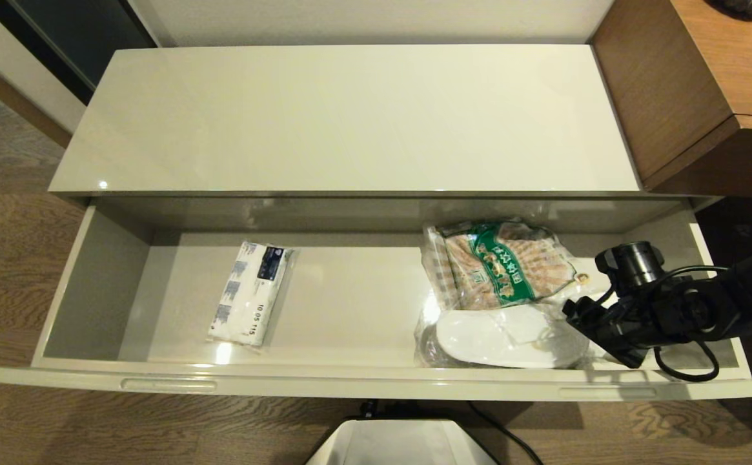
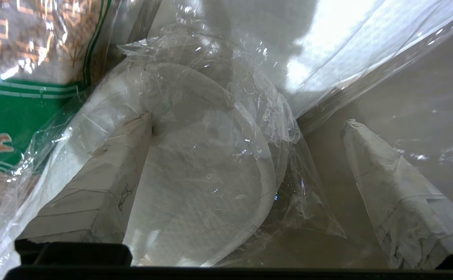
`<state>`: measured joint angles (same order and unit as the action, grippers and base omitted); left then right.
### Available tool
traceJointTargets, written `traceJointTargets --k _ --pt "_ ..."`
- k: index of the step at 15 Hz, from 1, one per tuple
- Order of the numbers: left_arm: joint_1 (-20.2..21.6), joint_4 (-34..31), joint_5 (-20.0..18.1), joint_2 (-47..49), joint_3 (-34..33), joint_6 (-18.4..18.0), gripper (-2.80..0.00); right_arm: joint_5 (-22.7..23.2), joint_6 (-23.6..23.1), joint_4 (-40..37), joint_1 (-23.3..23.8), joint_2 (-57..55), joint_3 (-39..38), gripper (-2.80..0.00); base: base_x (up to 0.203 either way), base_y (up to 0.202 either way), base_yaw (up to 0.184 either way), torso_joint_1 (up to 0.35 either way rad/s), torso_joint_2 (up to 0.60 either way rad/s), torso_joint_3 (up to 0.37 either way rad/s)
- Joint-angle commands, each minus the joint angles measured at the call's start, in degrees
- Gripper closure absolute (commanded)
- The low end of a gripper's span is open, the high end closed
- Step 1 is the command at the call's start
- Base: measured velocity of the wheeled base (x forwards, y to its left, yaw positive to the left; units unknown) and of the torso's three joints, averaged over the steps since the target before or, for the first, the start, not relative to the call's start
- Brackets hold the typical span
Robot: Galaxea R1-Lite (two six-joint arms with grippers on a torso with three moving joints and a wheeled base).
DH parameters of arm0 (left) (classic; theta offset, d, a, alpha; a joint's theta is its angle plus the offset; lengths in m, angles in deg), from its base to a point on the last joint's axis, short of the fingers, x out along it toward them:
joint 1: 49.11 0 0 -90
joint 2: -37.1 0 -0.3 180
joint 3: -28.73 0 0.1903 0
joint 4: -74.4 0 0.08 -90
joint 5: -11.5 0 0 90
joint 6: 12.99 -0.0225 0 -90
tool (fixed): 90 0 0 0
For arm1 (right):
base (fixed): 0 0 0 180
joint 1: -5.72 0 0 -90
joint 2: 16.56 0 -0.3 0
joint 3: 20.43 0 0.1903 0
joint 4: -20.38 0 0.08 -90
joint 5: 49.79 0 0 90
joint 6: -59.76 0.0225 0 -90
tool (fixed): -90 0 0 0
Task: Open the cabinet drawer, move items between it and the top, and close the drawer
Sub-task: Take out the disposable slippers from the drawer
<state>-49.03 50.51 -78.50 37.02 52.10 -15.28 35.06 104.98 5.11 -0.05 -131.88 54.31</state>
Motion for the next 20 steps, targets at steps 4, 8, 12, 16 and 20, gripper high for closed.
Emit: traceJointTargets --k 4,8,12,16,20 --pt "0.01 0.00 0.00 0.07 0.00 0.00 0.00 0.49 0.21 1.48 -0.29 -1.14 -0.81 -2.80 0.000 0.000 0.000 0.000 0.00 0.000" --pt "0.01 0.00 0.00 0.07 0.00 0.00 0.00 0.67 0.21 1.57 -0.64 -1.40 -1.10 -2.80 0.000 0.000 0.000 0.000 0.00 0.000" --pt "0.01 0.00 0.00 0.07 0.00 0.00 0.00 1.72 -1.37 1.92 -3.19 -0.61 -3.12 -2.80 0.000 0.000 0.000 0.000 0.00 0.000" --pt "0.01 0.00 0.00 0.07 0.00 0.00 0.00 2.34 -1.55 2.54 -3.46 -0.70 -3.56 -2.80 0.000 0.000 0.000 0.000 0.00 0.000" --pt "0.01 0.00 0.00 0.07 0.00 0.00 0.00 2.34 -2.78 2.63 -3.72 0.00 -3.92 0.00 0.000 0.000 0.000 0.000 0.00 0.000"
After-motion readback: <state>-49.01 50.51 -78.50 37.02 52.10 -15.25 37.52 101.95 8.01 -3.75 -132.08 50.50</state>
